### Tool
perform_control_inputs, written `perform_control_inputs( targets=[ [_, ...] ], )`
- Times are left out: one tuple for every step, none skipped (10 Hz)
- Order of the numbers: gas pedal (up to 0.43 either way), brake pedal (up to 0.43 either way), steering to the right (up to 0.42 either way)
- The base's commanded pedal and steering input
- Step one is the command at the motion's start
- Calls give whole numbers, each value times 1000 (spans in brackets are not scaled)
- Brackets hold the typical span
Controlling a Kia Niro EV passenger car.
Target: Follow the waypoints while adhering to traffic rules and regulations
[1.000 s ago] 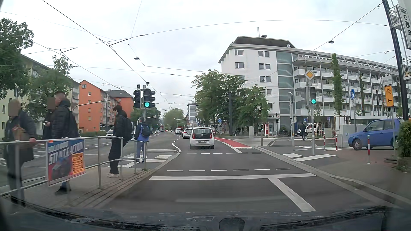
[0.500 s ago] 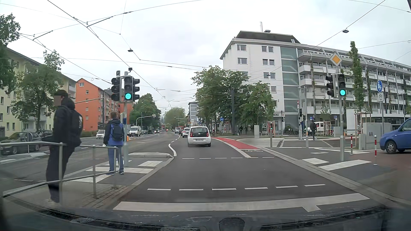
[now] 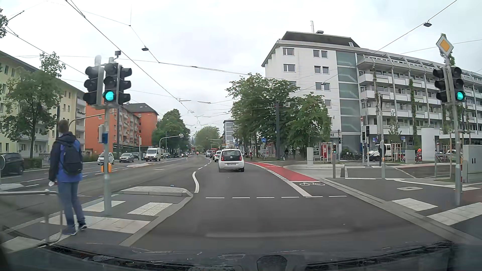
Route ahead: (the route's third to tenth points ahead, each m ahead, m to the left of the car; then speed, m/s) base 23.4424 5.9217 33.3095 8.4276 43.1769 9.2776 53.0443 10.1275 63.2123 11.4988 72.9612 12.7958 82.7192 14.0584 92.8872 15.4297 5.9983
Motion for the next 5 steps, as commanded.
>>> perform_control_inputs(
  targets=[
    [138, 0, -20],
    [138, 0, -20],
    [138, 0, -22],
    [138, 0, -24],
    [138, 0, -25]
  ],
)
